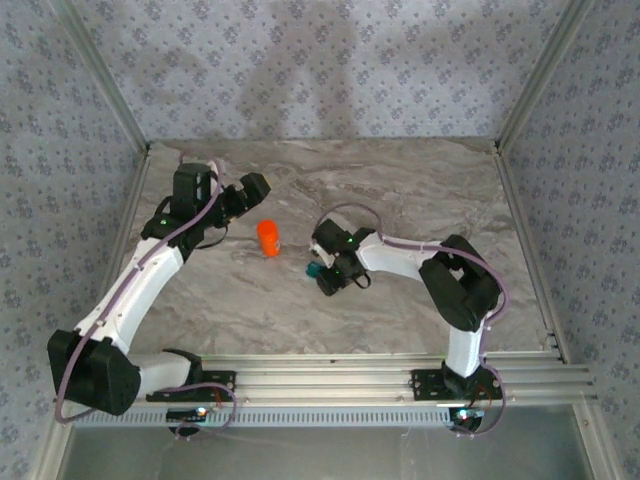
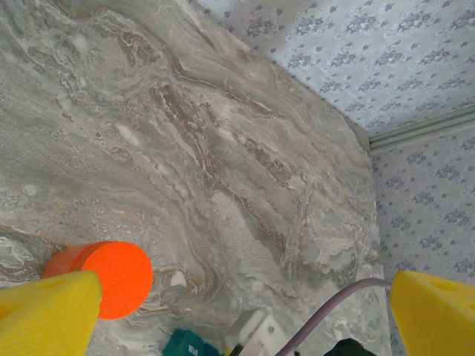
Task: Sort the pills into containers
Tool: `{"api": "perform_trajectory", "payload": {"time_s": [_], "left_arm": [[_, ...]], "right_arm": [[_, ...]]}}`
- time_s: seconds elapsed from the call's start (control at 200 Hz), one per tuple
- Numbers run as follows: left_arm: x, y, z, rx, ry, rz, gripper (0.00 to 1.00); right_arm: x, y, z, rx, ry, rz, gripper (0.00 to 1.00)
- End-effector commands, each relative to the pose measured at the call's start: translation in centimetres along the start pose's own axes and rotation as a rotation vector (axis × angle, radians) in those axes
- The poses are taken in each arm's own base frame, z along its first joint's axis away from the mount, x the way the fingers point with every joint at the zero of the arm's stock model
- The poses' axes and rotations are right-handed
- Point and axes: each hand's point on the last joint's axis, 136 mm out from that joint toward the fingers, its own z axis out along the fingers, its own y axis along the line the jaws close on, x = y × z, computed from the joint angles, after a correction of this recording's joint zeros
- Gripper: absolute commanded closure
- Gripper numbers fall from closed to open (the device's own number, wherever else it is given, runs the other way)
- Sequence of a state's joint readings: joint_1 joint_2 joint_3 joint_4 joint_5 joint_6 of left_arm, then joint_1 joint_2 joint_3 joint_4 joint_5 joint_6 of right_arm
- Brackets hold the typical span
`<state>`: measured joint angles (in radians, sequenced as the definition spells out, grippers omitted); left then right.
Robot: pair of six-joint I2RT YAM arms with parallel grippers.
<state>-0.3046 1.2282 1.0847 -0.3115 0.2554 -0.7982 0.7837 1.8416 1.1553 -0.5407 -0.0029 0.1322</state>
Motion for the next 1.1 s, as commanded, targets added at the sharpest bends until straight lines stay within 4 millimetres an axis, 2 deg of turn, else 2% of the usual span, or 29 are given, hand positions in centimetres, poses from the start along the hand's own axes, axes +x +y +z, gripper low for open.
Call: {"api": "perform_trajectory", "payload": {"time_s": [0.0,0.135,0.32,0.485,0.625,0.735,0.8,0.815,0.945,1.094], "left_arm": [[-1.1,-2.0,-0.1,0.061,-0.008,0.045,0.01],[-0.8,-2.5,0.5,0.073,0.031,0.070,0.01],[0.4,-3.2,1.4,0.066,0.102,0.134,0.01],[2.9,-3.3,1.8,-0.004,0.187,0.299,0.01],[5.4,-2.7,2.4,-0.087,0.240,0.448,0.01],[7.1,-1.8,2.8,-0.145,0.262,0.520,0.01],[8.2,-1.5,2.9,-0.160,0.267,0.559,0.01],[8.4,-1.4,3.0,-0.165,0.269,0.566,0.01],[10.0,-0.1,3.3,-0.185,0.283,0.553,0.01],[10.5,0.6,3.2,-0.185,0.277,0.518,0.01]], "right_arm": [[2.8,-4.6,-0.8,0.144,0.089,0.125,0.43],[2.5,-6.7,-2.0,0.162,0.072,0.200,0.44],[2.1,-5.8,-4.9,0.075,0.018,0.205,0.43],[1.2,-6.2,-6.9,-0.013,-0.048,0.321,0.42],[-0.6,-6.5,-7.0,-0.115,-0.090,0.418,0.41],[-2.2,-6.4,-6.8,-0.149,-0.127,0.437,0.41],[-2.4,-6.0,-6.5,-0.167,-0.117,0.449,0.41],[-3.0,-6.0,-6.6,-0.173,-0.138,0.446,0.41],[-3.0,-5.7,-5.4,-0.176,-0.119,0.453,0.42],[-2.7,-5.3,-4.2,-0.173,-0.089,0.443,0.42]]}}
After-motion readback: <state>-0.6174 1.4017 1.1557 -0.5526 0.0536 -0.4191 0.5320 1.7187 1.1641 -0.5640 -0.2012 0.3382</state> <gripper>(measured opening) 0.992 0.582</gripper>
